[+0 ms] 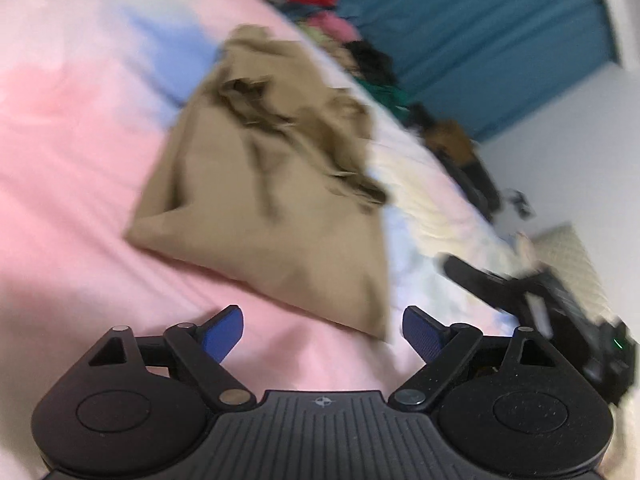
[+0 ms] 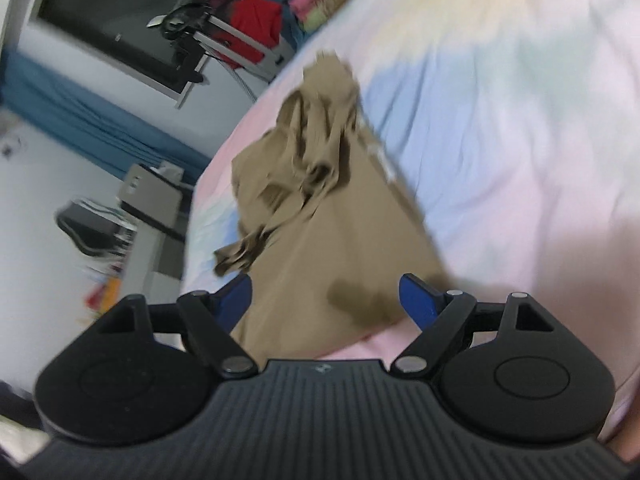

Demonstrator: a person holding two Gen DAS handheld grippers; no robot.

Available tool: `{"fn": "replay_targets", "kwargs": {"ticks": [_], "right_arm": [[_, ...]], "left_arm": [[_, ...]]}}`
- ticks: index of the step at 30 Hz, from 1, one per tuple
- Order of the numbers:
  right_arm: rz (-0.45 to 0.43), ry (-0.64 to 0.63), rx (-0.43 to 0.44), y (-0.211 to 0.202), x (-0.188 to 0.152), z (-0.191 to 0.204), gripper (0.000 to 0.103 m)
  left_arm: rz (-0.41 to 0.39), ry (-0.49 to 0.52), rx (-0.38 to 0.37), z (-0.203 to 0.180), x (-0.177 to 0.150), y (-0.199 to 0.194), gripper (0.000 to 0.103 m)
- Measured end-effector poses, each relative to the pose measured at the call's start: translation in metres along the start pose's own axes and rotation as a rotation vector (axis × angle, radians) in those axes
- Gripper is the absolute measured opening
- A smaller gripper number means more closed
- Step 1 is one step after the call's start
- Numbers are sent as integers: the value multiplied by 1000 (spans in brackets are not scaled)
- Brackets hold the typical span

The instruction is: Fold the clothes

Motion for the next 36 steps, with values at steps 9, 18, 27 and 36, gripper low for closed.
{"fn": "replay_targets", "kwargs": {"ticks": [9,18,27,36], "right_arm": [[125,272,144,38,-12,-38,81],[51,327,116,42,-3,-50,49],[-31,254,73,34,3,-44,16],[-109,72,33,11,7,-16,12]], "left_arm": [[-137,-167,-85,38,24,9,59],[-239,-192,-84,41,26,-2,34],[-194,-300,-154,57,30,8,36],[-232,-211,-158,46,37,-5,14]]}}
Point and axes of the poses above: each gripper's, at about its wrist camera, not at the fingertips, and y roughly the way its jaws point, z to its left, x to its top, the point moved 3 cm from there along y, roughly the way its jaws point, and after that the axes turned 15 degrees about z, right-handed, at the moved point
